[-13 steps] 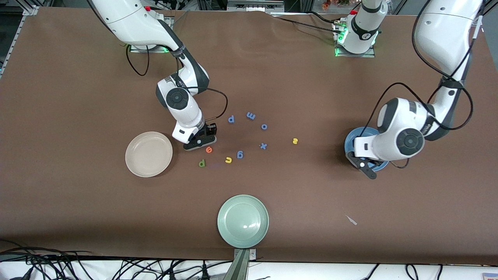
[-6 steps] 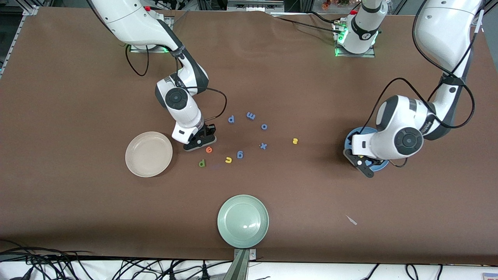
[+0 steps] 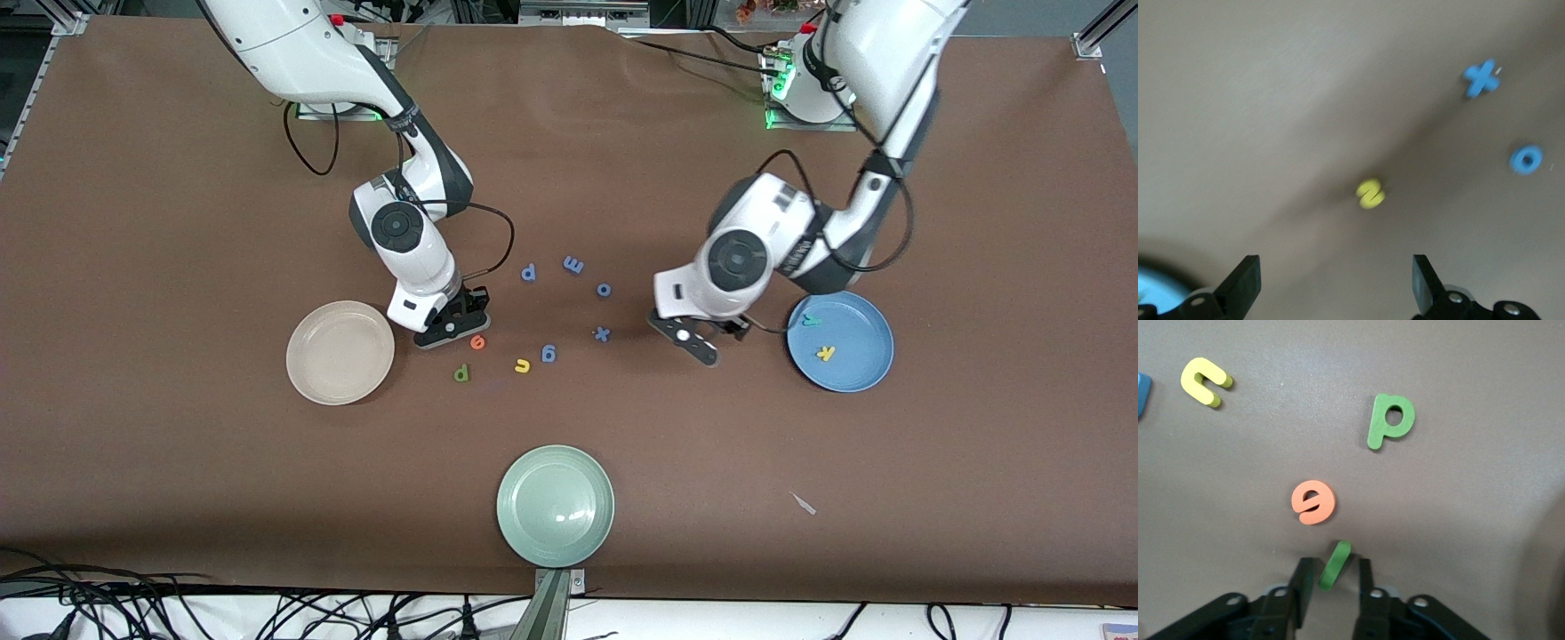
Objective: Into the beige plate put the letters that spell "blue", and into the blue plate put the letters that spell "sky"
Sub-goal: 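Grasp the yellow s with the left gripper while the right gripper moves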
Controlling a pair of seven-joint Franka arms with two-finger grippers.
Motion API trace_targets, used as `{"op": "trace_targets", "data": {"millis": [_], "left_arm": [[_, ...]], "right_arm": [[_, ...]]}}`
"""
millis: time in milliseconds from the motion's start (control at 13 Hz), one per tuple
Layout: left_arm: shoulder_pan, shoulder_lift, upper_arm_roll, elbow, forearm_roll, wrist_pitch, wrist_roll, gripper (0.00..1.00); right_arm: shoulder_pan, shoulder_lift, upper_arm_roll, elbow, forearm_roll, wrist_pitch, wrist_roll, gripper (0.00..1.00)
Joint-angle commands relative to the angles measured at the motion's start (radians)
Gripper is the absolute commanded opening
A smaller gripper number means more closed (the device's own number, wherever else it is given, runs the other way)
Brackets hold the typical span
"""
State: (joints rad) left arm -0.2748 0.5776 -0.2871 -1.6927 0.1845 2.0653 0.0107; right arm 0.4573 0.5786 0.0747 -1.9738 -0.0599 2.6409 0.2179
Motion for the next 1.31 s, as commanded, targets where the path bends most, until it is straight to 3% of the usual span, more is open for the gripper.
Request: {"op": "trace_targets", "data": {"millis": [0,154,385,463,617,848,1002,1233], "left_arm": [[0.011,0.074,0.011,0.018,0.035,0.080,-0.035,1.00],[-0.012,0.097,0.011,0.005,0.033,0.125,-0.096,1.00],[-0.041,0.137,0.016,0.004,0.036,0.148,-0.230,0.96],[-0.043,0.143,0.016,0.004,0.074,0.156,-0.247,0.93],[-0.044,0.143,0.014,-0.002,0.108,0.156,-0.285,0.83],[-0.041,0.146,0.013,-0.004,0.109,0.156,-0.288,0.56],[-0.032,0.149,0.013,-0.007,0.108,0.156,-0.288,0.42],[-0.023,0.143,0.011,-0.013,0.107,0.145,-0.288,0.12]], "right_arm": [[-0.002,0.003,0.002,-0.007,0.066,0.025,0.000,0.38],[-0.002,0.006,0.002,-0.011,0.075,0.048,-0.011,0.35],[-0.002,0.004,0.002,-0.011,0.075,0.044,-0.015,0.06],[-0.002,0.004,0.002,-0.011,0.074,0.042,-0.020,0.00],[-0.003,-0.002,-0.007,-0.011,0.064,0.040,-0.035,0.00],[-0.025,-0.077,-0.042,-0.003,0.058,-0.077,-0.148,0.00],[-0.074,-0.138,-0.087,-0.002,0.034,-0.163,-0.335,0.00],[-0.129,-0.145,-0.151,-0.020,0.023,-0.174,-0.534,0.01]]}}
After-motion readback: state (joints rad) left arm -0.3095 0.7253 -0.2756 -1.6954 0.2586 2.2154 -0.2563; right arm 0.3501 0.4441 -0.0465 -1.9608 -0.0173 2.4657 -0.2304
